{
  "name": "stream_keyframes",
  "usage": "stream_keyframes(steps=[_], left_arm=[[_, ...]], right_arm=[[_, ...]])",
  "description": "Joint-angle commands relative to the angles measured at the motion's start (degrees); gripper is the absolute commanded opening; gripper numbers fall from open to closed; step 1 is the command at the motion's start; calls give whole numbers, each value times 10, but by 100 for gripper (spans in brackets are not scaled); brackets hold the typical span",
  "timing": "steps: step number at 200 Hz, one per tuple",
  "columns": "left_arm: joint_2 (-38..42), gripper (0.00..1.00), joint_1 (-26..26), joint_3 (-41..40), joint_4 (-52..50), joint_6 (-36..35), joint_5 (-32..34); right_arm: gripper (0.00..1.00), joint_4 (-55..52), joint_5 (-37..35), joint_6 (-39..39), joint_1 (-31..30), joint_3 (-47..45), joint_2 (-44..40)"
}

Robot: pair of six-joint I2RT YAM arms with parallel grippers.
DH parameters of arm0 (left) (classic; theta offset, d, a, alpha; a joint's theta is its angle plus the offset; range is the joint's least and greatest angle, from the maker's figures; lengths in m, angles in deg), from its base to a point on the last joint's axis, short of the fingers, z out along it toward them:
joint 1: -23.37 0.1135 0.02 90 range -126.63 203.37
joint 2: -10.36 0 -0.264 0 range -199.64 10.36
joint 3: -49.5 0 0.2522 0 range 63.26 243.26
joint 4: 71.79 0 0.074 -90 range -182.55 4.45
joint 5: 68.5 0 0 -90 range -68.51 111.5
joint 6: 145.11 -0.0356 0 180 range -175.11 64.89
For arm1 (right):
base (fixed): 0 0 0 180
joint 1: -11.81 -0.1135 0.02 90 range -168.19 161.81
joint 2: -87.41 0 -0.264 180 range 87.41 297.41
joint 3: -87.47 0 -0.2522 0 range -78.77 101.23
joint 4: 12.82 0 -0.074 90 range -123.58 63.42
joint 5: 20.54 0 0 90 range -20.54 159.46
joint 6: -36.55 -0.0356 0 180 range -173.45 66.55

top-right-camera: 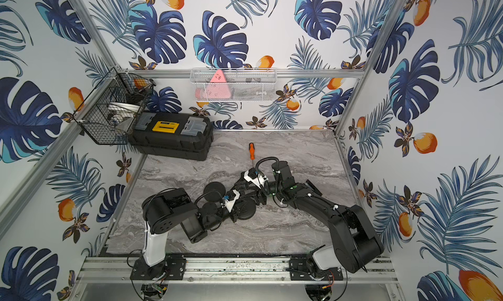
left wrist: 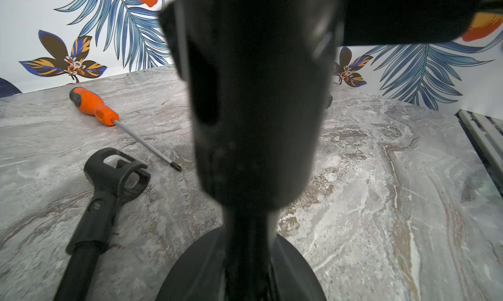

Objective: Assemble a microphone stand
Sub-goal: Screw the microphone stand pole into the microphone stand base.

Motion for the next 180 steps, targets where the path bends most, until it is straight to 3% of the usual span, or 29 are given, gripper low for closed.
stream_keyframes(steps=[1,38,74,105,145,180], left_arm=[[-4,21,-3,3,-21,9,-34],[-4,23,-3,1,-21,6,-29],[-6,25,-3,-1,-21,9,-20],[3,29,-3,-9,-21,9,-1],[31,42,-3,-25,-22,15,29],[46,44,-3,-36,-22,14,42]], right_arm=[[54,1,47,32,-1,9,12],[41,-4,57,51,-1,11,21],[14,1,52,58,-2,0,21],[0,15,41,57,-2,-16,16],[0,47,-5,33,-16,-45,5],[0,172,-133,-72,-43,-115,-17]])
